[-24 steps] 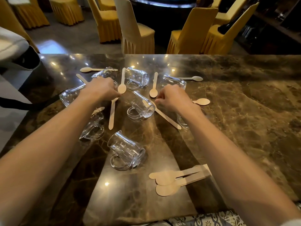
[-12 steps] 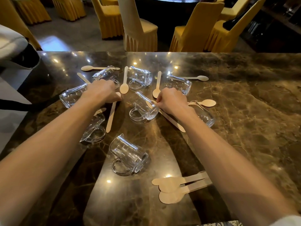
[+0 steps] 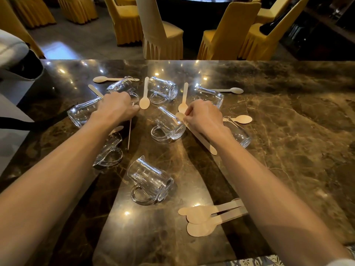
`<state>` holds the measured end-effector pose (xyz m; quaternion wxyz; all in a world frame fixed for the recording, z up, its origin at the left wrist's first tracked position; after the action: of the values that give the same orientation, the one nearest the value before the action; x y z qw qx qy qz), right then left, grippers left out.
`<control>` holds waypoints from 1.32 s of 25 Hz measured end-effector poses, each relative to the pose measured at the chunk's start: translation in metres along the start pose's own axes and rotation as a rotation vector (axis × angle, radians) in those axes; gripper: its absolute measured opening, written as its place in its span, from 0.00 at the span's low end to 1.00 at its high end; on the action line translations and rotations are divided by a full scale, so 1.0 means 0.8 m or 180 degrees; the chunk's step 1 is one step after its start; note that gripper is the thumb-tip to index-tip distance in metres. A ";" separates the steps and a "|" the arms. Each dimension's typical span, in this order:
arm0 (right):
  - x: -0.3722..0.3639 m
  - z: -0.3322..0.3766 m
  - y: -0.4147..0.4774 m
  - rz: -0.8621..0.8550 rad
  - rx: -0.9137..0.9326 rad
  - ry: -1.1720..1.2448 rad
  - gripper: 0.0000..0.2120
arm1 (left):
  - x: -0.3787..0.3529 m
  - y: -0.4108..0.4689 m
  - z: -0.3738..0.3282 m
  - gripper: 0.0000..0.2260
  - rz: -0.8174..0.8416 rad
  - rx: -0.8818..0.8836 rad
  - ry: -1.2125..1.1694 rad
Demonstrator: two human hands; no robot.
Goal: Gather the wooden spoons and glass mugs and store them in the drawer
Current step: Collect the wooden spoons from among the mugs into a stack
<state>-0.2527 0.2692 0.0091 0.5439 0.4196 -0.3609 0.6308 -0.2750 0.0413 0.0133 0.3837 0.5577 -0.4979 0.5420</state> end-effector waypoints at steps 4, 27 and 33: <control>0.029 0.007 -0.015 -0.0506 0.0059 0.0080 0.07 | 0.003 -0.003 0.004 0.13 -0.0048 -0.0046 -0.0186; 0.062 0.011 -0.198 -0.0008 0.1594 0.0044 0.06 | 0.088 -0.155 -0.038 0.04 -0.0611 -0.0728 -0.2700; 0.045 -0.003 -0.240 0.0047 0.1417 -0.0024 0.06 | 0.073 -0.188 -0.049 0.04 -0.0496 -0.0785 -0.3101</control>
<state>-0.0647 0.3134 0.0411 0.4319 0.5290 -0.2177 0.6973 -0.1426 0.1030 0.0923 0.2093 0.7318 -0.6362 0.1260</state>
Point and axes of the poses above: each hand's wrist, its own y-axis towards the middle knuckle, its own x-axis out of the back of the hand, z = x × y, the point moved 1 cm from there along y, towards the middle knuckle, and after that the axes turned 8 degrees about x, right-handed, at the moved point
